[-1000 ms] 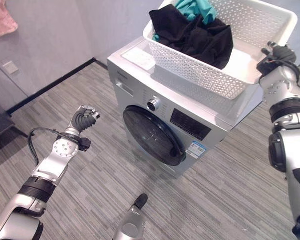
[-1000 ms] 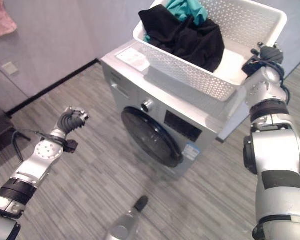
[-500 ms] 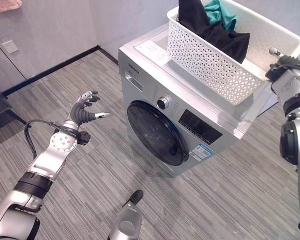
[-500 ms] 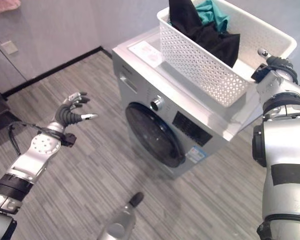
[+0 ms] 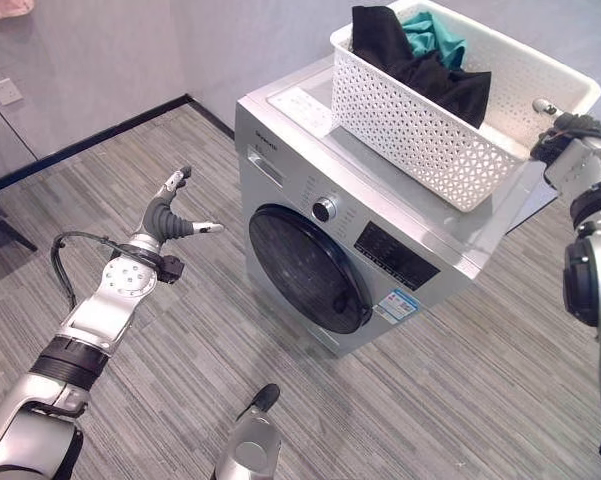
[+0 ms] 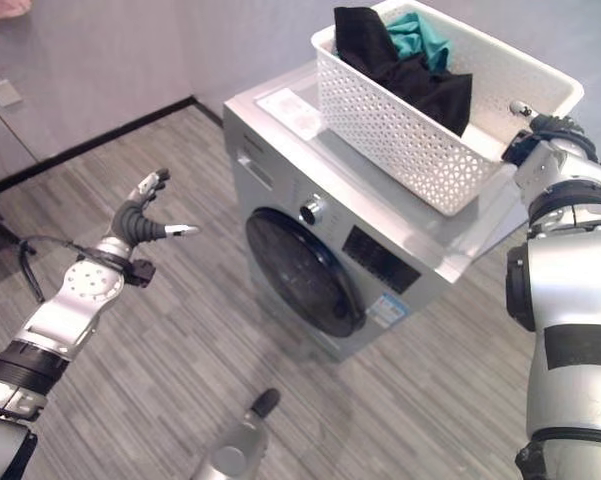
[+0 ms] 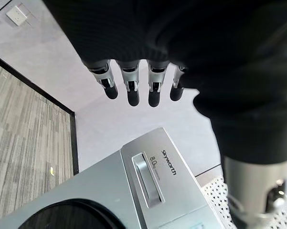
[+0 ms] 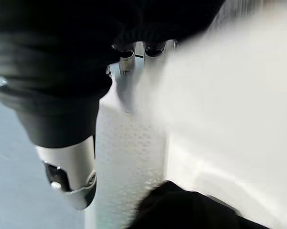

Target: Grab the laundry basket,head to the washer,open it,put in the laundry and shut it.

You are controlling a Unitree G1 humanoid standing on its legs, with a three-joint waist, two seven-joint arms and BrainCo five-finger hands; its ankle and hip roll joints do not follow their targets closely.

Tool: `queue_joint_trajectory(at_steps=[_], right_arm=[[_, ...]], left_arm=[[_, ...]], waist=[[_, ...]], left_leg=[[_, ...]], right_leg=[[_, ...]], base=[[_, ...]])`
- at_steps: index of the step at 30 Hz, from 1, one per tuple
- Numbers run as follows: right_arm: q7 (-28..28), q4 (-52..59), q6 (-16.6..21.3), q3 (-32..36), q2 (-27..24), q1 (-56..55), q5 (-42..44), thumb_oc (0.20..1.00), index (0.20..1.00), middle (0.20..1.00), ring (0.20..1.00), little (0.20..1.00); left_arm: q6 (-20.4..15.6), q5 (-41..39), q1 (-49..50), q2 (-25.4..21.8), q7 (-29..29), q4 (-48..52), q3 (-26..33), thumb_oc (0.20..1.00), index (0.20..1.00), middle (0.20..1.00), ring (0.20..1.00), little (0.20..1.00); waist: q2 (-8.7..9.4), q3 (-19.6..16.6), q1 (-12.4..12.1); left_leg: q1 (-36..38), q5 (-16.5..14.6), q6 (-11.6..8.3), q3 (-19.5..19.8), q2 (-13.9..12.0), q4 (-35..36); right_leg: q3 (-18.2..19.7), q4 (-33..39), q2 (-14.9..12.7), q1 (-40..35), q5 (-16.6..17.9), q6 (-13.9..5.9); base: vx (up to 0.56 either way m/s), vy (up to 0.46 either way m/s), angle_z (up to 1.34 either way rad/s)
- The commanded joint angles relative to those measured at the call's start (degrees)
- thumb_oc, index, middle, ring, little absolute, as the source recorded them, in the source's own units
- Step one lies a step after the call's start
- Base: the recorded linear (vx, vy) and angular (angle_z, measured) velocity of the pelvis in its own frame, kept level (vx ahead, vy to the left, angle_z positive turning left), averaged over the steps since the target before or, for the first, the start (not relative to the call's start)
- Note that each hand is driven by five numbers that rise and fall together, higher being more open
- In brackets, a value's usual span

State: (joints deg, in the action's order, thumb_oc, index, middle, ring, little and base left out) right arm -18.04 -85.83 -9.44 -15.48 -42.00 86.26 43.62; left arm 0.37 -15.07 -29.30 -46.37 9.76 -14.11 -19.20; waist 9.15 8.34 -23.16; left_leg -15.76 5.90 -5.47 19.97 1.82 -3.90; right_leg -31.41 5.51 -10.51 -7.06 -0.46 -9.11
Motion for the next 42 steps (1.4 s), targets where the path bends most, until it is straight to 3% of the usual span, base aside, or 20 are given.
queue_joint_trajectory(at_steps=[1,5,10,12,14,15,18,20,21,22,25,27,28,29,30,33,35,37,38,42], right_arm=[[-1.00,5.44,5.14,-6.23,-8.02,5.42,-1.13,1.000,1.000,1.000,1.000,1.000],[-0.09,4.62,4.10,-7.20,-8.05,5.63,-1.90,1.000,1.000,1.000,1.000,1.000],[0.03,4.01,3.48,-7.63,-8.27,5.78,-2.80,1.000,1.000,1.000,1.000,1.000],[-0.98,5.06,4.26,-6.34,-9.19,4.64,-2.22,1.000,1.000,1.000,1.000,1.000],[-1.12,5.47,4.33,-6.51,-9.56,4.40,-2.55,1.000,1.000,1.000,1.000,1.000],[-1.30,5.83,4.49,-6.55,-9.91,4.09,-2.81,1.000,1.000,1.000,1.000,1.000],[-2.11,9.05,5.27,-6.21,-11.27,1.02,-4.27,1.000,1.000,1.000,1.000,1.000],[-3.23,13.79,5.91,-5.67,-12.04,-2.91,-6.77,1.000,1.000,1.000,1.000,1.000],[-4.23,20.79,6.82,-3.59,-14.00,-8.82,-9.86,1.000,1.000,1.000,1.000,1.000],[-4.48,21.48,6.66,-2.94,-13.76,-9.73,-10.05,1.000,1.000,1.000,1.000,1.000],[-5.69,34.58,7.36,6.97,-16.40,-27.85,-17.15,1.000,1.000,1.000,1.000,1.000],[-5.90,36.23,7.00,9.06,-15.84,-30.51,-17.73,1.000,1.000,1.000,1.000,1.000],[-6.05,41.24,5.92,15.27,-15.86,-41.90,-23.35,1.000,1.000,1.000,1.000,1.000],[-5.86,44.88,6.44,23.73,-14.82,-56.08,-28.26,1.000,1.000,1.000,1.000,1.000],[-4.72,47.42,5.59,27.85,-12.12,-63.95,-30.87,1.000,1.000,1.000,1.000,1.000],[-3.41,52.25,4.56,34.33,-9.10,-74.85,-35.23,1.000,1.000,1.000,1.000,1.000],[-1.76,53.61,4.86,38.19,-2.18,-83.94,-37.05,1.000,1.000,1.000,1.000,1.000],[-1.72,53.78,4.86,38.44,-2.05,-84.22,-37.10,1.000,1.000,1.000,1.000,1.000],[-0.92,52.32,5.82,38.12,4.13,-88.22,-38.13,1.000,1.000,1.000,1.000,1.000],[0.79,49.36,8.00,36.38,12.53,-92.03,-36.35,1.000,1.000,1.000,1.000,1.000]], left_arm=[[-1.63,-1.87,-2.26,-0.73,-0.13,2.01,-0.25,1.000,1.000,1.000,1.000,1.000],[-1.80,-2.84,-2.28,-0.78,-0.23,2.22,-0.43,1.000,1.000,1.000,1.000,1.000],[-1.87,-3.12,-2.03,-0.88,-0.26,3.26,-0.02,1.000,1.000,1.000,1.000,1.000],[-2.34,-3.31,-1.75,-0.70,0.38,3.49,1.08,1.000,1.000,1.000,1.000,1.000],[-2.54,-3.40,-1.73,-0.77,0.75,3.38,1.59,1.000,1.000,1.000,1.000,1.000],[-2.84,-3.38,-1.47,-0.88,1.18,3.46,2.22,1.000,1.000,1.000,1.000,1.000],[-3.61,-3.35,0.92,-1.30,2.81,3.62,6.06,1.000,1.000,1.000,1.000,1.000],[-4.07,-3.87,4.25,-1.54,3.85,4.00,9.81,1.000,1.000,1.000,1.000,1.000],[-4.39,-4.47,8.88,-1.42,4.40,4.10,14.46,1.000,1.000,1.000,1.000,1.000],[-4.32,-4.43,9.48,-1.59,4.33,4.43,14.72,1.000,1.000,1.000,1.000,1.000],[-4.82,-5.21,20.30,-0.42,4.80,5.38,24.63,1.000,1.000,1.000,1.000,1.000],[-4.70,-5.13,21.17,-0.92,4.67,5.98,24.72,1.000,1.000,1.000,1.000,1.000],[-4.65,-4.53,26.17,0.54,4.94,6.23,29.21,1.000,1.000,1.000,1.000,1.000],[-5.09,-3.53,31.11,2.42,4.73,5.75,33.49,1.000,1.000,1.000,1.000,1.000],[-5.17,-3.96,33.09,4.10,4.74,4.80,35.28,1.000,1.000,1.000,1.000,1.000],[-5.70,-4.76,36.05,5.46,4.55,3.18,38.14,1.000,1.000,1.000,1.000,1.000],[-6.38,-6.47,38.34,9.15,4.94,-3.01,41.08,1.000,1.000,1.000,1.000,1.000],[-6.50,-6.52,38.24,9.03,4.90,-3.14,40.91,1.000,1.000,1.000,1.000,1.000],[-6.62,-6.91,39.49,12.48,4.46,-8.05,41.28,1.000,1.000,1.000,1.000,1.000],[-7.39,-9.87,39.52,16.49,2.77,-20.05,39.38,1.000,1.000,1.000,1.000,1.000]], waist=[[1.01,-3.70,-0.37],[0.89,-3.47,-0.44],[0.87,-3.64,-0.18],[0.44,-3.49,-0.26],[0.72,-3.89,0.24],[0.58,-3.65,0.22],[0.66,-3.42,1.33],[0.51,-3.23,2.39],[-0.28,-2.68,3.67],[-0.14,-2.87,3.67],[-1.74,-2.29,6.48],[-1.20,-2.69,6.19],[-2.04,-2.35,7.15],[-2.77,-2.16,8.44],[-2.86,-2.05,8.91],[-2.79,-2.21,9.31],[-3.03,-2.24,9.88],[-2.95,-2.34,9.82],[-3.34,-1.90,10.38],[-3.74,-1.74,11.78]], left_leg=[[5.85,-9.60,2.07,-0.80,-0.64,1.72],[5.30,-8.79,2.72,-1.19,0.29,0.58],[5.51,-10.22,2.77,-1.13,0.31,0.40],[4.58,-9.13,2.91,-1.42,1.09,0.10],[4.97,-10.28,2.72,-1.36,0.80,0.46],[4.39,-9.06,2.98,-1.67,1.32,0.15],[4.82,-9.51,3.21,-2.76,1.14,-0.03],[5.32,-9.83,3.54,-3.61,0.78,-0.12],[5.77,-10.19,3.85,-4.51,0.33,-0.40],[5.86,-10.23,3.86,-4.62,0.25,-0.41],[6.17,-10.24,4.64,-6.27,-0.34,-0.73],[6.33,-10.29,4.63,-6.41,-0.46,-0.70],[6.81,-10.26,4.84,-7.00,-0.91,-0.52],[7.31,-10.08,4.97,-7.41,-1.35,0.07],[7.73,-10.11,4.93,-7.67,-1.71,0.66],[7.66,-9.15,5.07,-7.94,-1.92,1.50],[8.52,-8.55,4.70,-8.62,-2.71,3.20],[8.33,-8.09,4.76,-8.56,-2.60,3.37],[8.54,-7.80,4.53,-8.69,-2.99,3.90],[8.57,-6.49,4.08,-9.08,-4.01,4.81]], right_leg=[[1.76,-3.97,-2.76,-6.46,-0.92,-2.05],[1.24,-4.60,-3.82,-5.96,1.19,-2.17],[2.08,-4.21,-3.69,-6.43,0.66,-2.45],[1.16,-3.55,-4.30,-6.14,2.15,-2.38],[2.15,-3.19,-3.91,-6.53,1.65,-2.66],[1.57,-3.30,-4.50,-5.94,2.85,-2.53],[3.00,-3.69,-4.92,-5.31,3.34,-2.59],[4.51,-4.30,-5.25,-4.68,3.70,-2.54],[5.76,-4.89,-5.55,-4.11,3.76,-2.48],[5.91,-4.96,-5.54,-4.09,3.75,-2.47],[7.88,-5.72,-6.27,-2.90,4.01,-2.47],[8.08,-5.82,-6.22,-2.90,3.98,-2.44],[8.89,-6.08,-6.29,-2.59,3.42,-2.35],[9.32,-5.91,-6.30,-2.58,2.31,-2.13],[9.68,-5.90,-6.25,-2.50,1.62,-2.14],[10.12,-5.56,-6.31,-2.08,0.76,-2.04],[10.44,-4.65,-5.97,-2.27,-2.47,-1.46],[10.37,-4.57,-6.05,-2.09,-2.17,-1.47],[10.45,-4.21,-5.67,-2.34,-3.87,-0.79],[10.53,-2.70,-4.58,-2.74,-4.07,0.21]], base=[[0.01,0.021,-0.17],[-0.01,0.041,-0.09],[0.00,0.016,-0.06],[-0.03,0.044,0.06],[0.00,0.015,0.04],[-0.02,0.034,0.01],[-0.05,0.051,-0.11],[-0.04,0.041,-0.25],[-0.04,0.030,-0.28],[-0.07,0.055,-0.50],[-0.07,0.046,-0.50],[-0.03,0.007,-0.40],[-0.10,0.014,-0.39],[-0.12,0.000,-0.39],[-0.10,-0.009,-0.23],[-0.06,-0.010,-0.17],[-0.08,-0.035,-0.26],[-0.05,-0.042,-0.19],[-0.07,-0.087,-0.13],[-0.07,-0.113,-0.01]])
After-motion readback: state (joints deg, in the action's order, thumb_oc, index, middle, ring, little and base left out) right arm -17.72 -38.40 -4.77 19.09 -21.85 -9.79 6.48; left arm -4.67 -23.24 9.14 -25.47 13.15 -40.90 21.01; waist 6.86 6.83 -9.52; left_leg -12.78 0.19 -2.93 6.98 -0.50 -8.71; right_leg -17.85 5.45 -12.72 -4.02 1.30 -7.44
